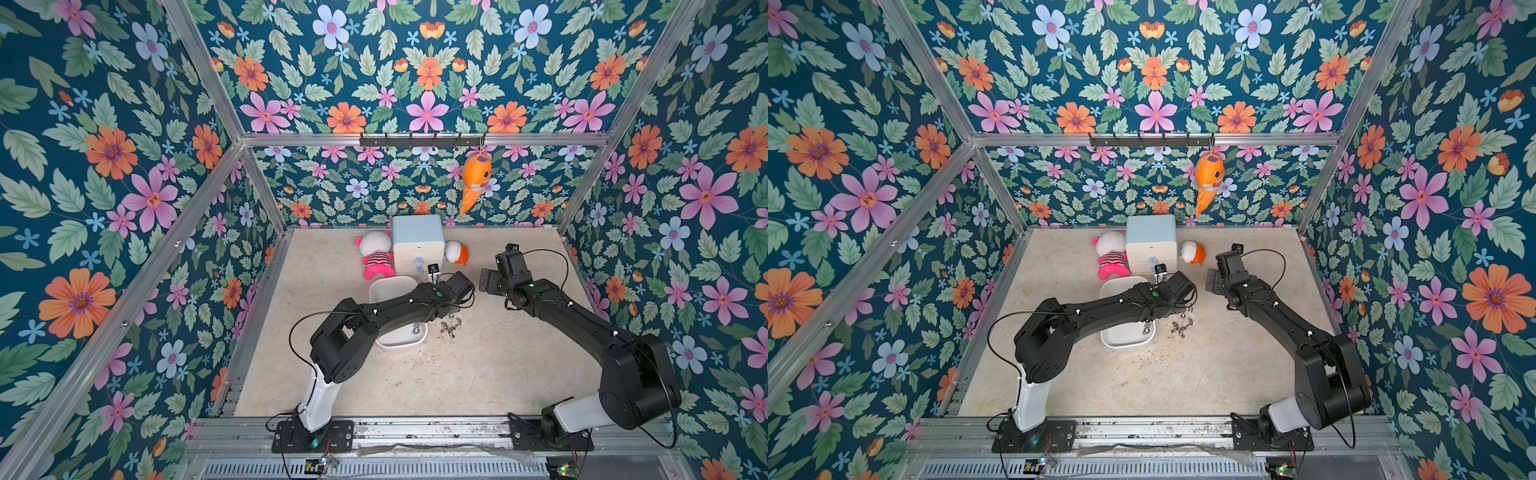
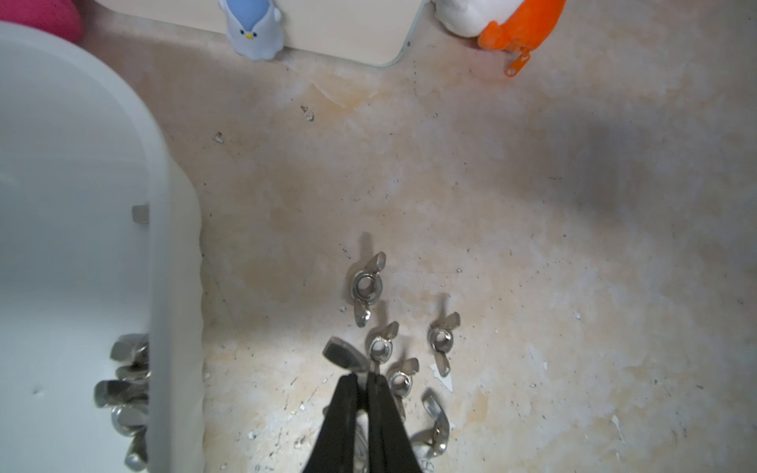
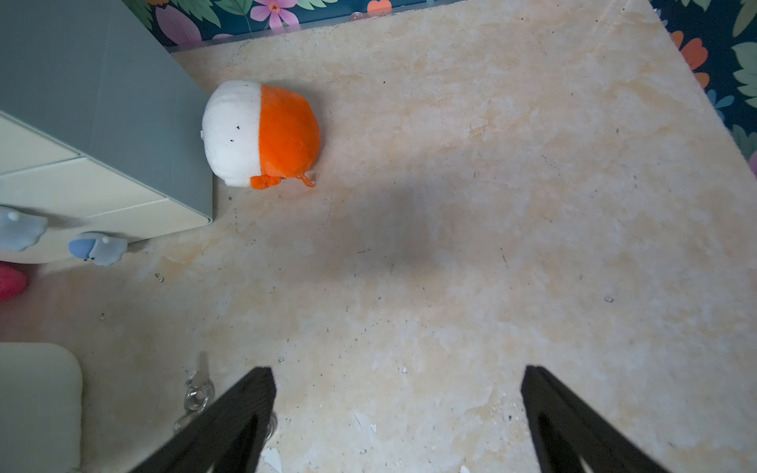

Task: Take out the wing nut from the storage box
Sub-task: Place the wing nut at the center of the board.

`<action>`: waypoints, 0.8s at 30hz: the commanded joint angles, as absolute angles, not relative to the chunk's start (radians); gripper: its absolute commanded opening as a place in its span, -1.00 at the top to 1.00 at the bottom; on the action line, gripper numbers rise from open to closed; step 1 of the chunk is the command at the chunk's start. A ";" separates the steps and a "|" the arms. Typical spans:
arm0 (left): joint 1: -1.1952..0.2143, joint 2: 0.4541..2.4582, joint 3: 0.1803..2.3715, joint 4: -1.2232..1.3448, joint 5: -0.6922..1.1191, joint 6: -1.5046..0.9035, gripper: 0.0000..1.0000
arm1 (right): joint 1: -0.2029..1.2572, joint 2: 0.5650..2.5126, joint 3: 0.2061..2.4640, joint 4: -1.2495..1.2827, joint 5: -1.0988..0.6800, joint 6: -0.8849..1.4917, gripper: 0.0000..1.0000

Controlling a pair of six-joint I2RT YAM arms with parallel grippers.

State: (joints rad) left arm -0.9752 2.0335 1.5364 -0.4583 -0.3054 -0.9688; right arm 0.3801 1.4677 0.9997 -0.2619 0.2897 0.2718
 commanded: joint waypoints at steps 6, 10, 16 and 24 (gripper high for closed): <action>-0.977 2.083 1.542 -0.497 -0.286 -0.982 0.75 | 0.381 1.466 1.014 -0.262 0.298 0.279 -0.98; -0.977 2.089 1.537 -0.495 -0.275 -0.986 0.75 | 0.380 1.468 1.012 -0.259 0.296 0.279 -0.98; -0.977 2.112 1.547 -0.492 -0.263 -0.977 0.74 | 0.381 1.471 1.014 -0.255 0.294 0.278 -0.99; -0.977 2.132 1.553 -0.493 -0.257 -0.976 0.74 | 0.381 1.470 1.014 -0.257 0.295 0.276 -0.98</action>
State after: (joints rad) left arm -0.9768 2.1315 1.5463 -0.4805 -0.2569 -0.9821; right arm 0.3801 1.4677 1.0054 -0.2615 0.2890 0.2718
